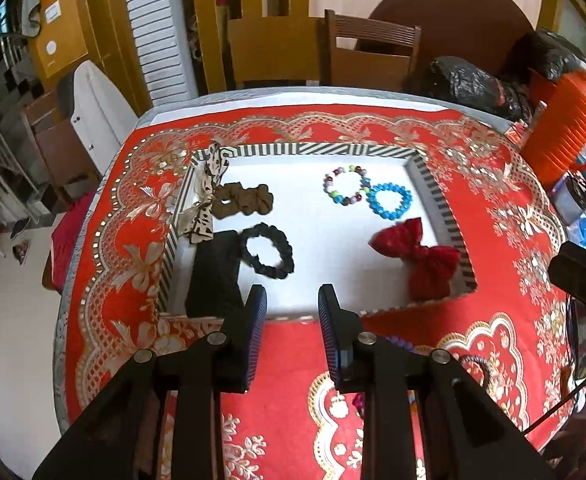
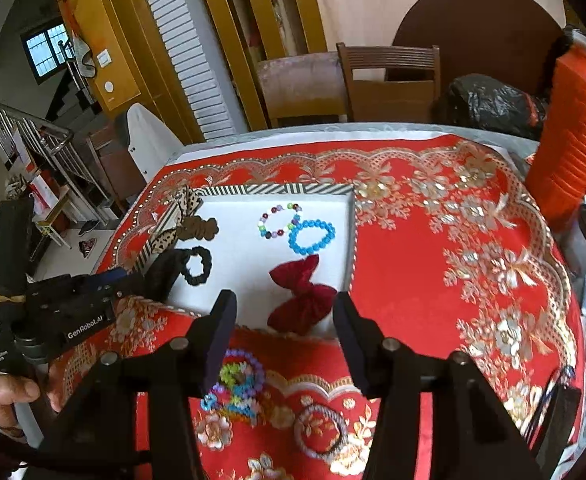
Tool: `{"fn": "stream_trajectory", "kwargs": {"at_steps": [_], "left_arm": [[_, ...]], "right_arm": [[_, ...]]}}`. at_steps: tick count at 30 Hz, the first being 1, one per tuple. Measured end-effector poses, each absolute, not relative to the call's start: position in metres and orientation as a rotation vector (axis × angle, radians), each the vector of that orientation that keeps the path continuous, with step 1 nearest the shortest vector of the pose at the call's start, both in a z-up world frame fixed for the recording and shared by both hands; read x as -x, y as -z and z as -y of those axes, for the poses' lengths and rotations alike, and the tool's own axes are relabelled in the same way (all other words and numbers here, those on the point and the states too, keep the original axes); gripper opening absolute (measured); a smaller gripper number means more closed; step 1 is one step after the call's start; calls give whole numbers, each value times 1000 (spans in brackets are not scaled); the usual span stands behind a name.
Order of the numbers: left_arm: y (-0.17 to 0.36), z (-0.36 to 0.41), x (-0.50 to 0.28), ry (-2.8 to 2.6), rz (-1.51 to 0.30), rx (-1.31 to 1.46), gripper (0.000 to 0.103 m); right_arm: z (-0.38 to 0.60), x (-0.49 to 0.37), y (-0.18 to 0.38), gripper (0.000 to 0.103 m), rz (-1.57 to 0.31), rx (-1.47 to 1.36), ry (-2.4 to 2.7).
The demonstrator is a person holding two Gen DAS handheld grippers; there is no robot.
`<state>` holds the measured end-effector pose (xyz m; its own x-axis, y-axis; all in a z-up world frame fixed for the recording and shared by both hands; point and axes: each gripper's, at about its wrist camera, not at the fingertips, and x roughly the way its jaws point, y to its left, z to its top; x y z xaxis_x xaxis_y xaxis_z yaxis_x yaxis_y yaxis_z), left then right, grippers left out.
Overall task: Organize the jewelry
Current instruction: 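Withdraw both open tools from the tray toward the remaining bracelets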
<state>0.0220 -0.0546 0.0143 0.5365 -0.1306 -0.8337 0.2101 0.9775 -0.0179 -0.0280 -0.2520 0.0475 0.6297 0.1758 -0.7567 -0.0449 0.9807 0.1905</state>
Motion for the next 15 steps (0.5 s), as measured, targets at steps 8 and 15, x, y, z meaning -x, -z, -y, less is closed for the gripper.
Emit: {"fn": "stream_trajectory", "kwargs": {"at_steps": [8,15], "left_arm": [[-18,56,-4,209,-973,-92,16],[-24,53,6,200,-960,-93,16]], "right_arm": [[251,47,-46,54,-885,-168,-111],[242,54,-50,57,-877,-166,-121]]}}
